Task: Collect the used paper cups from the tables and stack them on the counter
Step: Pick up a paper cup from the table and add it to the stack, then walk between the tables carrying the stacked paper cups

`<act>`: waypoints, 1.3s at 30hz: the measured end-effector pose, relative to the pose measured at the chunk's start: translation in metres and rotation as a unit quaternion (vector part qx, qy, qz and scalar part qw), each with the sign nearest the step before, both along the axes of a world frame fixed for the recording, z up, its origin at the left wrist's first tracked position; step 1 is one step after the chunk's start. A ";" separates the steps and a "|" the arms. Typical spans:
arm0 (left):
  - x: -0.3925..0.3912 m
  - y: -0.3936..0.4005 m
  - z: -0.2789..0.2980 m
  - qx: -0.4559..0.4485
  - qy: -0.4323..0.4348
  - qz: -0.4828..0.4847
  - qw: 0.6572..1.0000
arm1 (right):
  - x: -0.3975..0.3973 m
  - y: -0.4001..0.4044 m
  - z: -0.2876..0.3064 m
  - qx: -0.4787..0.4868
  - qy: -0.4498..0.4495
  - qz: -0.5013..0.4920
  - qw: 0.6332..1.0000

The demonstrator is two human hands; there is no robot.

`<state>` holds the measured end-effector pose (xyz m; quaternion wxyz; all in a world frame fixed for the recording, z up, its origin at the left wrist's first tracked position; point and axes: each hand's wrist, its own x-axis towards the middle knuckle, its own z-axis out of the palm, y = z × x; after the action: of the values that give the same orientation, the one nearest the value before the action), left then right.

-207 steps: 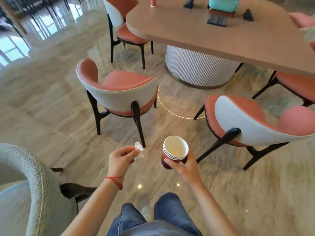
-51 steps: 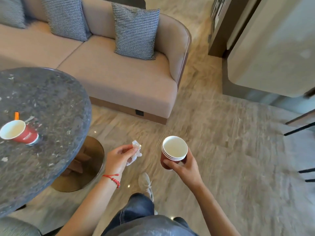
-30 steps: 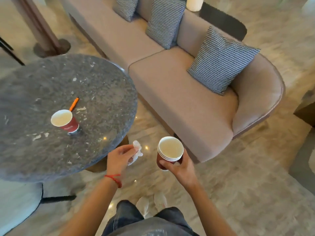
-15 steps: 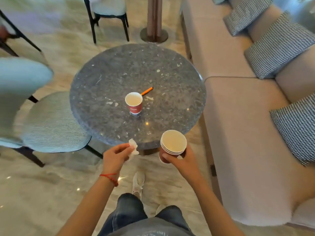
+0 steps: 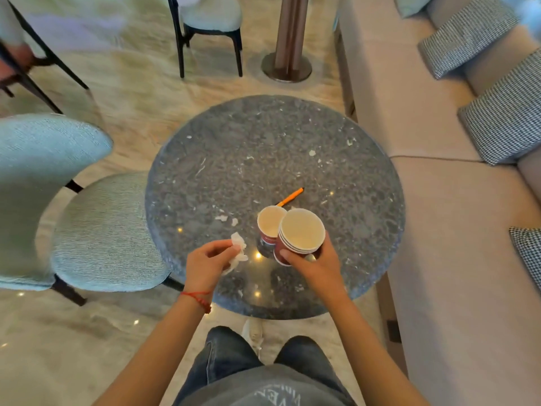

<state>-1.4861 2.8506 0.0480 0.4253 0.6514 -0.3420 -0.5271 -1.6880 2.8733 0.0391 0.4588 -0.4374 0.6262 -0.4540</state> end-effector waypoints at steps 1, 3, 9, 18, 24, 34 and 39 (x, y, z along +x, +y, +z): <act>0.001 -0.005 -0.001 0.003 0.000 -0.004 1.000 | 0.002 -0.007 0.001 -0.003 -0.002 -0.004 1.000; 0.003 -0.012 -0.002 0.009 0.001 -0.009 1.000 | 0.006 -0.021 0.004 -0.010 -0.001 -0.006 1.000; 0.008 -0.025 -0.009 0.031 -0.003 0.005 0.999 | 0.018 -0.057 0.006 -0.018 0.010 0.011 1.000; 0.010 -0.035 -0.011 0.050 -0.003 0.044 0.998 | 0.019 -0.080 -0.021 -0.002 0.055 0.073 0.996; 0.013 -0.038 -0.013 0.059 -0.005 0.061 0.996 | 0.021 -0.082 -0.041 0.029 0.048 0.098 0.994; 0.024 -0.034 -0.015 0.067 -0.020 0.092 0.993 | 0.028 -0.077 -0.067 0.061 0.074 0.087 0.992; 0.026 -0.034 -0.013 0.066 -0.021 0.103 0.992 | 0.027 -0.082 -0.063 0.072 0.035 0.096 0.992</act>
<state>-1.4599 2.8166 0.0349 0.4264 0.7207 -0.2461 -0.4880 -1.6611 2.7912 -0.0242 0.5087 -0.4771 0.6275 -0.3461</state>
